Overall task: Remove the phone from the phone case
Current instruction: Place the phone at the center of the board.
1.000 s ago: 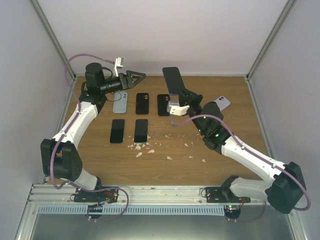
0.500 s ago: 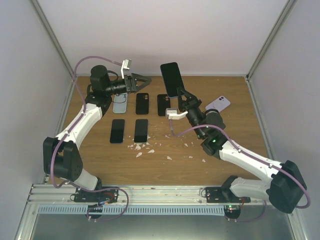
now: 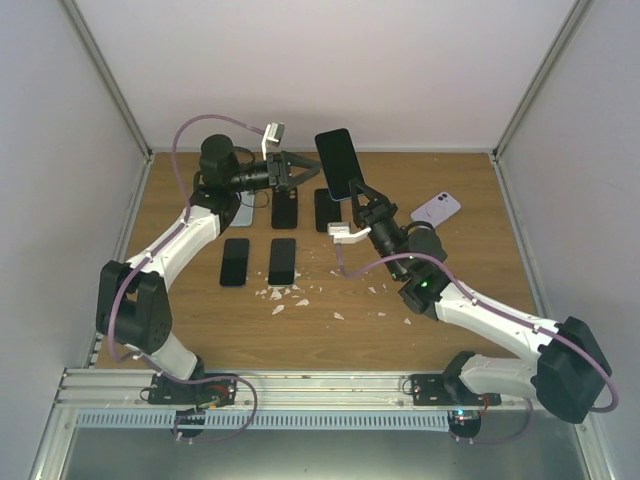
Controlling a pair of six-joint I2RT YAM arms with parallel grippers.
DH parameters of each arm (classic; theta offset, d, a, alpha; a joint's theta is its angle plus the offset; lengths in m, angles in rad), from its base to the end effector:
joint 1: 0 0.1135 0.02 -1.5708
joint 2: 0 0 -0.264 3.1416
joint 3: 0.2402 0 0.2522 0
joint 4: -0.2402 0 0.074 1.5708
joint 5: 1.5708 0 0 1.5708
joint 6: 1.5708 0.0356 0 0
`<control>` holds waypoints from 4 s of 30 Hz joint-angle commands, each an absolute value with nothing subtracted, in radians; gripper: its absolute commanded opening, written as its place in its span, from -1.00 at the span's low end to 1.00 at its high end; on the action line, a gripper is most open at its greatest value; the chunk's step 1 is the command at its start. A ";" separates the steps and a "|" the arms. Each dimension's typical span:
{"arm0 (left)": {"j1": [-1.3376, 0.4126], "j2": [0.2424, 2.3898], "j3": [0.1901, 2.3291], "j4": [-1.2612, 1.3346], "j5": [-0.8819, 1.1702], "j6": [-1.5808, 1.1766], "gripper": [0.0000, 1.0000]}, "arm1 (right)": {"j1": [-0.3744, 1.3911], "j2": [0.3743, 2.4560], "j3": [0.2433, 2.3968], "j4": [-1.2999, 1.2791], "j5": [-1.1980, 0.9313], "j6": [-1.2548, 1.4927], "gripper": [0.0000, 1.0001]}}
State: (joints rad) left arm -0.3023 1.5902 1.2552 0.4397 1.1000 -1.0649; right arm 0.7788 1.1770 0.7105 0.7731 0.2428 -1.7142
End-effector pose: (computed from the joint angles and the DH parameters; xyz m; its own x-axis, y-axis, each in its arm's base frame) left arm 0.3398 -0.1392 0.3630 -0.8099 -0.1630 -0.5634 0.5627 0.0547 -0.8248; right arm 0.1967 0.1821 0.3335 0.4826 -0.8734 0.0644 0.2867 0.0881 -0.9539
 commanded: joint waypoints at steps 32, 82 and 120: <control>-0.306 1.624 1.238 0.644 1.058 -1.194 -1.00 | 0.774 1.158 0.665 0.832 0.261 -1.654 0.10; -0.381 1.789 0.954 0.076 0.982 -0.622 -1.00 | 0.602 1.112 0.810 0.446 0.288 -1.299 0.99; -0.422 2.026 1.087 0.063 0.946 -0.682 -0.99 | 0.596 1.125 0.841 0.370 0.279 -1.260 0.99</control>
State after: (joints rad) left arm -0.4168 2.0274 1.0645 0.0418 0.9573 -0.7040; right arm 0.6044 1.1202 0.8154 0.3737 0.2836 -1.2835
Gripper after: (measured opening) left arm 0.078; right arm 0.995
